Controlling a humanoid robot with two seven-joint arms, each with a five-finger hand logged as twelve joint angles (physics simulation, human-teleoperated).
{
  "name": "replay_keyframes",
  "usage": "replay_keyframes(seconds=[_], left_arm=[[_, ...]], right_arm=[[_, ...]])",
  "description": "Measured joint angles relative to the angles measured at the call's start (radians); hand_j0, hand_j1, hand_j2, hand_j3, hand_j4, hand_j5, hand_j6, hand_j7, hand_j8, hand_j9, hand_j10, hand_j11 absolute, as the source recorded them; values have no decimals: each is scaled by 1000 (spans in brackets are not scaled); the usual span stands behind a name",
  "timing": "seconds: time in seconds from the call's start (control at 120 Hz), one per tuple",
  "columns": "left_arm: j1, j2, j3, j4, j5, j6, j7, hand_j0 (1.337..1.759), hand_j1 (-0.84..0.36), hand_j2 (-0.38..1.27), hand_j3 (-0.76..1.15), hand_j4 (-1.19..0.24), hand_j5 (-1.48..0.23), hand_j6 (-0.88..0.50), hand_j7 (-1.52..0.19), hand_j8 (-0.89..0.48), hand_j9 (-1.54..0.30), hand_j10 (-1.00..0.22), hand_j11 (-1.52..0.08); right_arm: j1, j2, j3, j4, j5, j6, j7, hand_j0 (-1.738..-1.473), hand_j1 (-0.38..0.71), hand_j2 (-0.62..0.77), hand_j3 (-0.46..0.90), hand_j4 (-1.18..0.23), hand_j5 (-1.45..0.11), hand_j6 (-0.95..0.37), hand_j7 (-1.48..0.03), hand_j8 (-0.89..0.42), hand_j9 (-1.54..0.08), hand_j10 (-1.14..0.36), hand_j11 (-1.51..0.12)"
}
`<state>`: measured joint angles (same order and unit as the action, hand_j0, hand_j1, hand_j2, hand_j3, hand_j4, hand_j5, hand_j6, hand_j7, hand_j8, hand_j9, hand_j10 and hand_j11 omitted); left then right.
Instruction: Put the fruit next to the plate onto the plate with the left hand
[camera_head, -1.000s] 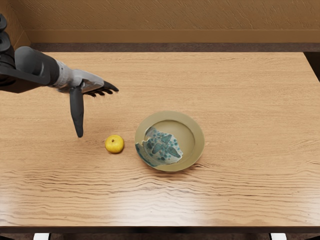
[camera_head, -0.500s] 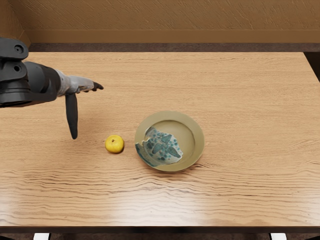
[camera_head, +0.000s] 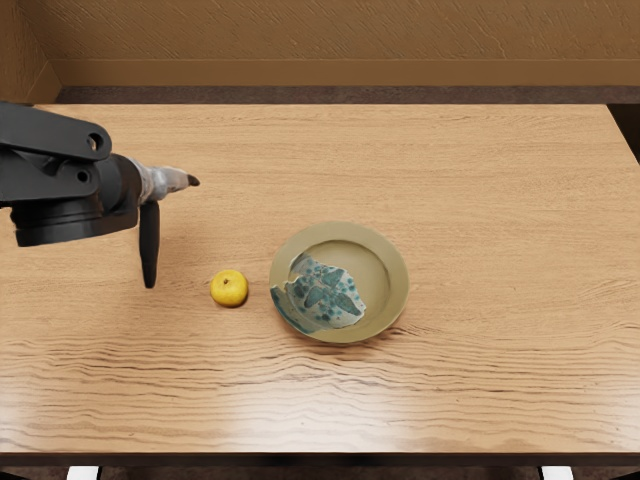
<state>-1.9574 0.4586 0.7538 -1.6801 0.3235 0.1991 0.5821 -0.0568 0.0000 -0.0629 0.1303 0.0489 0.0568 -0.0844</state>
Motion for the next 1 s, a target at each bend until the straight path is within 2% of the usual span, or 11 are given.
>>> replay_keyframes(seconds=[0.242, 0.608, 1.0], left_arm=[[8, -86, 11, -19, -3, 85, 26, 1658, 349, 1, 0, -1, 0, -1, 0, -1, 0, -1, 0], [0, -232, 83, -8, -14, 244, 29, 1658, 349, 0, 0, -1, 0, -1, 0, -1, 0, -1, 0], [17, -342, 89, 8, -142, 309, 29, 1658, 349, 0, 0, -1, 0, -1, 0, -1, 0, 0, 0]], right_arm=[[0, 0, 0, 0, 0, 0, 0, -1658, -320, -5, 0, -24, -31, -24, -31, -24, -31, -24, -31], [0, 0, 0, 0, 0, 0, 0, -1658, -320, -5, 0, -24, -31, -24, -31, -24, -31, -24, -31], [0, 0, 0, 0, 0, 0, 0, -1658, -320, -5, 0, -24, -31, -24, -31, -24, -31, -24, -31]])
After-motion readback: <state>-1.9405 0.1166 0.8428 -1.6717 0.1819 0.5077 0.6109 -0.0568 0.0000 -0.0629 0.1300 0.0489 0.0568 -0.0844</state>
